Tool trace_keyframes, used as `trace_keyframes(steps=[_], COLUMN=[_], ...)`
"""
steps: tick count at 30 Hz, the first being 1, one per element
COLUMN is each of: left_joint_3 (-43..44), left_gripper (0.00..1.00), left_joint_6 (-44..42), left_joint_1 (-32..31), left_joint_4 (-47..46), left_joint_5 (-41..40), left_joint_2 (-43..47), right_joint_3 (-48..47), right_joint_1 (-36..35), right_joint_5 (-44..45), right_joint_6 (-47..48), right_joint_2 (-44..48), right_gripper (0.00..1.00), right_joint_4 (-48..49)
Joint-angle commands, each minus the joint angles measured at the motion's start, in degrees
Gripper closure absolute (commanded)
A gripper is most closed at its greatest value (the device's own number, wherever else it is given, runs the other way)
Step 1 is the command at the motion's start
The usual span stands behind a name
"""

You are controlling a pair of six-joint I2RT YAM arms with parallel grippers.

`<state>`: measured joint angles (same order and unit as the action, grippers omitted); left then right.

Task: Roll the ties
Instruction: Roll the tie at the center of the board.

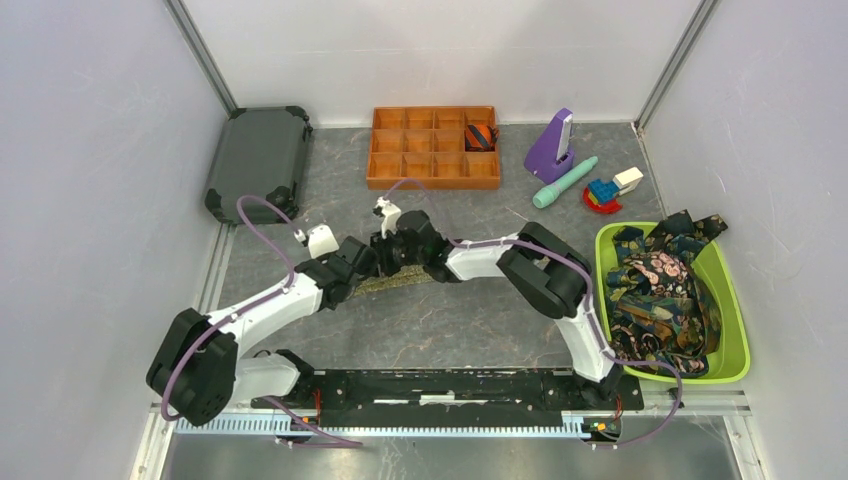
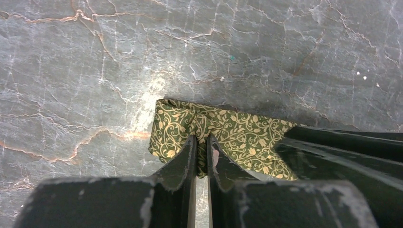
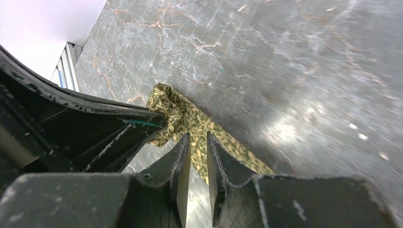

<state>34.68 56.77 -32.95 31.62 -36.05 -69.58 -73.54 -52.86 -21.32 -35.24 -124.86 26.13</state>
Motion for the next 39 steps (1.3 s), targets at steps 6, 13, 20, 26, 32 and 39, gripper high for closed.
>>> trace_keyframes(steps=[6, 13, 20, 26, 32, 39], left_joint_3=[4.05, 6.86, 8.28, 8.73, 4.81, -0.24], left_gripper=[0.58, 0.44, 0.35, 0.34, 0.19, 0.46], left_joint_6=[2.46, 3.16, 1.37, 1.46, 2.69, 8.22], left_joint_1=[-4.35, -7.27, -8.01, -8.01, -8.01, -8.01], left_joint_4=[-0.77, 1.67, 4.5, 9.97, 14.35, 19.92], left_joint_5=[-4.46, -7.03, -9.51, -11.02, -9.37, -1.8], left_joint_2=[-2.03, -2.53, 1.13, 6.35, 15.76, 27.24], right_joint_3=[9.75, 10.42, 7.85, 5.65, 1.07, -11.03], right_joint_1=[3.98, 4.24, 4.03, 1.88, -0.68, -0.8], right_joint_5=[1.84, 1.76, 0.98, -0.07, 0.22, -1.24], right_joint_6=[2.35, 3.23, 3.51, 3.34, 4.43, 9.28], right_joint_2=[11.03, 12.35, 12.53, 12.3, 10.25, 2.69], right_gripper=[0.75, 0.75, 0.72, 0.6, 0.47, 0.45], right_joint_4=[1.83, 0.58, -0.53, -0.78, -2.66, -8.57])
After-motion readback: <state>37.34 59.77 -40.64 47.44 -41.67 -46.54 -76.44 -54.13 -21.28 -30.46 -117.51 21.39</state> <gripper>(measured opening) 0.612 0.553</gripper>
